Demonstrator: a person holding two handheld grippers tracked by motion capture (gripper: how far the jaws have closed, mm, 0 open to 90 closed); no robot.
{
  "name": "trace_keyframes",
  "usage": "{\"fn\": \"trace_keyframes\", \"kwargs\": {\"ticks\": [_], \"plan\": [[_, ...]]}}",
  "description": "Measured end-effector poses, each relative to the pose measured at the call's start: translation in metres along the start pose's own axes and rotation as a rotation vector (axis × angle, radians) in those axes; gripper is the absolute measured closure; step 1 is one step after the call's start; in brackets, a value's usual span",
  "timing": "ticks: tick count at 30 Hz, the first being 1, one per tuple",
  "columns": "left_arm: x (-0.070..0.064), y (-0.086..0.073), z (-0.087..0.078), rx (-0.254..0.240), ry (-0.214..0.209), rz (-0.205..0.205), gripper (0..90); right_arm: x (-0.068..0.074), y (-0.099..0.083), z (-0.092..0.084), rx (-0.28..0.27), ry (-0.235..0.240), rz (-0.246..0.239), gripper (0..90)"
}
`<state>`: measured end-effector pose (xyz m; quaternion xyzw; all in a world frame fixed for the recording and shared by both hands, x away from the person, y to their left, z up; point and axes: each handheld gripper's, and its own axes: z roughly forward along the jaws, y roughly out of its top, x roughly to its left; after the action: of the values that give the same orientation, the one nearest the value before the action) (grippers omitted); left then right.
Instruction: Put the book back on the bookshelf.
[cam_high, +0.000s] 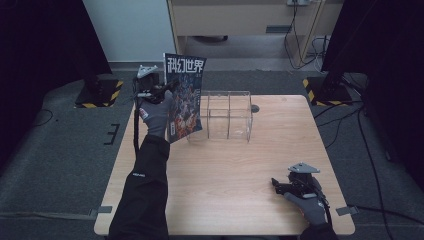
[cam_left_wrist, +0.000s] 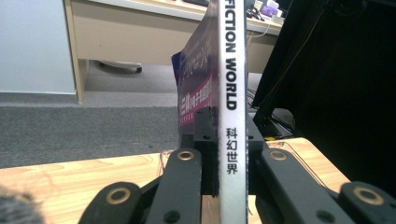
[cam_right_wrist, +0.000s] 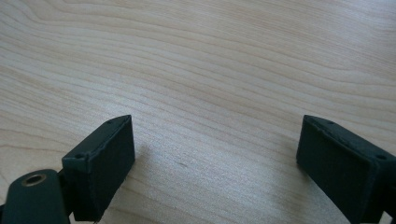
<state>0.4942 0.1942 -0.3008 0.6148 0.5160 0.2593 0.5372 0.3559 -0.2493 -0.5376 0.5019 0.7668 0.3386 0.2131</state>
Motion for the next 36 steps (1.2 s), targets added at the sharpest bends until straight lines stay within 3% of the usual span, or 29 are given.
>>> {"fn": "trace_keyframes", "kwargs": {"ticks": [13, 19, 26, 31, 36], "plan": [[-0.001, -0.011, 0.019, -0.015, 0.033, 0.004, 82.3, 0.0, 0.0, 0.0, 0.002, 0.002, -0.003, 11.6], [0.001, -0.025, 0.025, -0.027, 0.04, -0.013, 82.3, 0.0, 0.0, 0.0, 0.006, 0.002, 0.0, 11.6], [0.003, -0.04, 0.031, -0.025, 0.035, -0.016, 82.2, 0.001, 0.0, 0.0, 0.007, 0.003, -0.006, 11.7], [0.006, -0.054, 0.034, -0.026, 0.026, -0.039, 82.2, 0.001, 0.0, 0.0, 0.011, 0.004, -0.013, 11.9], [0.008, -0.067, 0.033, -0.056, -0.013, -0.05, 82.1, 0.002, 0.0, 0.0, 0.015, 0.005, -0.007, 11.9]]}}
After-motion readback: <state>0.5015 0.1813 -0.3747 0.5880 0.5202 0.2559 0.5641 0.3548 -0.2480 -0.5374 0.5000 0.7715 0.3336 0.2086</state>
